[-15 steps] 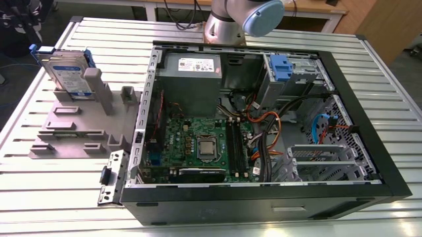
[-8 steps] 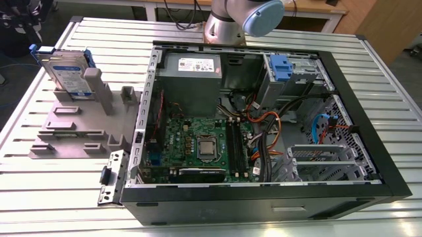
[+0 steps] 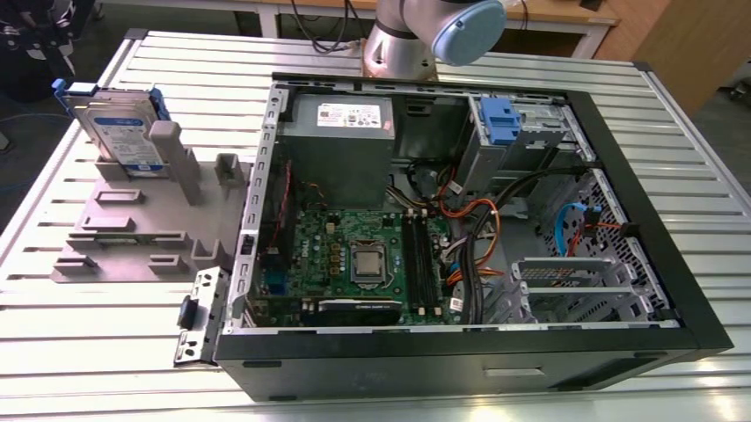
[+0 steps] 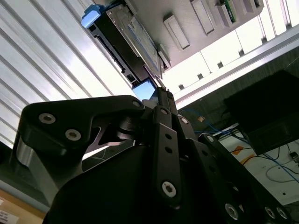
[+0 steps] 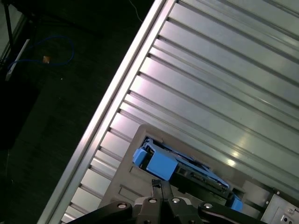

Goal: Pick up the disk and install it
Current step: 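Pick up the disk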

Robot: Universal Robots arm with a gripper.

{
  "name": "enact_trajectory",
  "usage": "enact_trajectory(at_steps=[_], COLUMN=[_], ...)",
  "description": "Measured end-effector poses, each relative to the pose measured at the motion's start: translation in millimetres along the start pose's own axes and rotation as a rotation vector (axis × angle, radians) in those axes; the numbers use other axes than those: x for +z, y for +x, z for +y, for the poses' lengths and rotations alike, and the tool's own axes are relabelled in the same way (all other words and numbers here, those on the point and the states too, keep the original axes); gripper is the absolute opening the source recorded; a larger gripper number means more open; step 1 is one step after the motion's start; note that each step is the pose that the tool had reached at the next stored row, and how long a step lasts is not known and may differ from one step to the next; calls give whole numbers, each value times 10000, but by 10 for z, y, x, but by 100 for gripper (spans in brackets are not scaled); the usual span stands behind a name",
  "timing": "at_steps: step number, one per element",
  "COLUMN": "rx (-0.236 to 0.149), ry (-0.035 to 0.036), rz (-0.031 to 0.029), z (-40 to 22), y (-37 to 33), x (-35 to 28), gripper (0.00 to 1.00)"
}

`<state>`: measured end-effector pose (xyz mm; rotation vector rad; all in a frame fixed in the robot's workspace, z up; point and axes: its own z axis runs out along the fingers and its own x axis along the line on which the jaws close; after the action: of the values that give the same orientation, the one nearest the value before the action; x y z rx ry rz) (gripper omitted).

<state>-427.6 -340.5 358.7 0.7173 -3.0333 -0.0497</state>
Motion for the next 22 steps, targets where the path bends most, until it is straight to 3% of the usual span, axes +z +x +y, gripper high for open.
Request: enact_trajectory(at_steps=[15,22], rx=[-48,-506], ry=[1,8], rz=[3,19], z=[0,0], y=[0,2], x=[0,0], gripper=[11,11])
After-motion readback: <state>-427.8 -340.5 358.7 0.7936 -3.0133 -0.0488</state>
